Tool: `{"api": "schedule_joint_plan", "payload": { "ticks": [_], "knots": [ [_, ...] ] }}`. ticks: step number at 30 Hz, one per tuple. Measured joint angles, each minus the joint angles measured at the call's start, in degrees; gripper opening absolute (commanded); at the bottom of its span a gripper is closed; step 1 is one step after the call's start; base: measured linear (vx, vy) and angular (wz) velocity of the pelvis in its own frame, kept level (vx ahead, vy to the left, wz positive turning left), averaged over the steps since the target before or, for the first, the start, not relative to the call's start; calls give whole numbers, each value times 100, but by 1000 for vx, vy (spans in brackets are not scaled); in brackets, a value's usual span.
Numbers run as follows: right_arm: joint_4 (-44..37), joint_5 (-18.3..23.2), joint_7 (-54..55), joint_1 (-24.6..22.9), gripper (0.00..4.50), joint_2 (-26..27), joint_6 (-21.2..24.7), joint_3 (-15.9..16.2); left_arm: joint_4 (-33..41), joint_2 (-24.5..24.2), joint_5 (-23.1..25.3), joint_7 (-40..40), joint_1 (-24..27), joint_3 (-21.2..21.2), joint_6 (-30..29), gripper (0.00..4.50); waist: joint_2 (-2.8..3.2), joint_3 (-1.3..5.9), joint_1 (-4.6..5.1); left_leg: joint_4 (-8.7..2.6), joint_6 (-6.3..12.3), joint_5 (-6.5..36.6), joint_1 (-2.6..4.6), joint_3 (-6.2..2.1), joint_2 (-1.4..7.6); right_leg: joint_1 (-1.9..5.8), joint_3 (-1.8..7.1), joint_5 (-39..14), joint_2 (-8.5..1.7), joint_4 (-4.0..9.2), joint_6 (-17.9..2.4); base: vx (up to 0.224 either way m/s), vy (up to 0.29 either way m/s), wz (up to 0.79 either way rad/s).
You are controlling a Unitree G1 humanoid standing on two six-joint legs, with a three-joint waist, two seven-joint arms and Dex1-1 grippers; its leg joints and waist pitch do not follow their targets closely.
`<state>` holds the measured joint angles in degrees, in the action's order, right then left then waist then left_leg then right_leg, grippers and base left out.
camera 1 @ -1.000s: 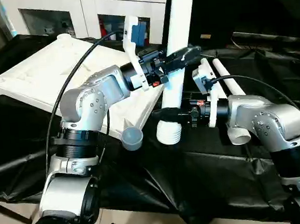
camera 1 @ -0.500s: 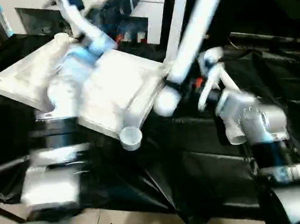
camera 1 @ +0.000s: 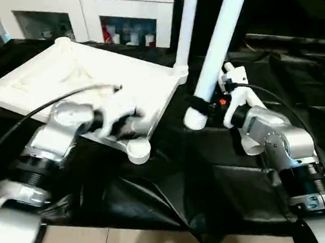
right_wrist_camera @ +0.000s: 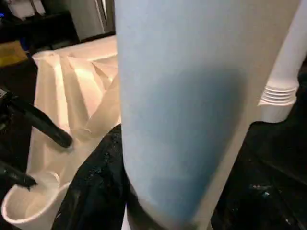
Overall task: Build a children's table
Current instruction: Insert table leg to table base
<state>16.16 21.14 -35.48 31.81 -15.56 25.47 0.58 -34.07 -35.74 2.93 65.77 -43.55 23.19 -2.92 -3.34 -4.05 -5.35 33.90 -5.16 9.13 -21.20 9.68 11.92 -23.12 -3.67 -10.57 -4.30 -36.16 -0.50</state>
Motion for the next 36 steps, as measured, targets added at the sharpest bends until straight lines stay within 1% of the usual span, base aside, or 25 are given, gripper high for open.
{"api": "schedule_joint_plan", "payload": {
  "ticks": [3, 7, 12, 16, 21, 23, 26, 27, 28, 29, 30, 33, 34, 36],
  "knots": [
    [10, -68, -24, 0, 190, -72, -74, 1, -189, -66, 73, 116, -80, 51, 94, 300, 2, -1, -10, 1, 0, 0, -2, 0, 0, 0, -1, 2, 0, 1, -3, 0, 0, 0],
    [10, -85, -138, -13, 190, -116, -107, 11, -375, -261, 241, 409, -332, 143, 140, 300, 23, -8, 17, -1, 2, 1, -1, 2, 0, -1, 0, 2, 0, 1, -3, 0, 0, 0],
    [10, -127, -208, -22, 190, -129, -124, 11, -704, -279, 361, 622, -486, 142, 335, 300, 27, -11, 18, -1, 2, 1, 0, 2, 1, -1, 0, 2, 0, 1, -4, 0, 0, 0],
    [11, -148, -249, -23, 190, -139, -127, 11, -857, -313, 386, 724, -620, 143, 350, 300, 29, -11, 16, -1, 1, 1, 0, 2, 1, -1, 0, 3, 0, 1, -5, 0, 0, 0],
    [11, -156, -266, -23, 190, -140, -133, 18, -1117, -352, 662, 861, -702, 324, 605, 300, 29, -12, 15, -1, 2, 1, 0, 2, 1, -1, 1, 3, 0, 1, -5, 0, 0, 0],
    [11, -159, -301, -23, 190, -141, -135, 22, -1405, -281, 865, 820, -742, 433, 828, 272, 30, -12, 12, -1, 2, 1, 0, 2, 1, -1, 0, 3, 0, 1, -5, 0, 0, 0],
    [11, -163, -359, -24, 190, -140, -137, 47, -1633, -160, 982, 707, -776, 479, 1029, 265, 29, -12, 2, 0, 2, 1, -1, 1, 1, -1, 0, 3, 0, 1, -6, 0, 0, 0],
    [11, -165, -367, -25, 190, -140, -137, 49, -1659, -151, 1000, 659, -790, 478, 1060, 261, 29, -12, 3, 0, 2, 1, -1, 1, 1, -1, 0, 3, 0, 1, -7, 0, 0, 0],
    [11, -168, -370, -27, 190, -140, -137, 49, -1719, -134, 1037, 597, -834, 478, 1085, 237, 29, -12, 2, 0, 2, 1, 0, 1, 2, -1, -1, 3, 0, 1, -6, 0, 0, 0],
    [11, -171, -371, -31, 190, -141, -137, 50, -1812, -97, 1055, 529, -890, 477, 1127, 237, 30, -12, -3, 0, 2, 1, 0, 1, 1, -1, -1, 3, 0, 1, -7, 0, 0, 0],
    [11, -173, -373, -31, 190, -140, -137, 58, -1876, -70, 1089, 487, -932, 482, 1178, 227, 31, -12, -4, 0, 2, 1, 0, 1, 1, -1, 0, 3, 0, 1, -6, 0, 0, 0],
    [11, -180, -375, -44, 190, -140, -137, 68, -2052, -7, 1167, 414, -947, 483, 1291, 217, 34, -12, -4, 0, 2, 1, 0, 1, 1, -1, 0, 4, -1, 1, -7, 0, 0, 0],
    [11, -185, -375, -49, 190, -140, -137, 72, -2131, 14, 1207, 384, -952, 483, 1309, 191, 35, -13, -5, 0, 2, 1, 0, 1, 1, -1, 0, 4, -1, 1, -7, 0, 0, 0],
    [10, -229, -376, -71, 190, -140, -140, 82, -2286, 58, 1279, 343, -1007, 490, 1356, 180, 35, -13, -9, 0, 2, 1, 0, 1, 1, -1, 0, 4, -1, 1, -7, 0, 0, 0]
  ]
}}
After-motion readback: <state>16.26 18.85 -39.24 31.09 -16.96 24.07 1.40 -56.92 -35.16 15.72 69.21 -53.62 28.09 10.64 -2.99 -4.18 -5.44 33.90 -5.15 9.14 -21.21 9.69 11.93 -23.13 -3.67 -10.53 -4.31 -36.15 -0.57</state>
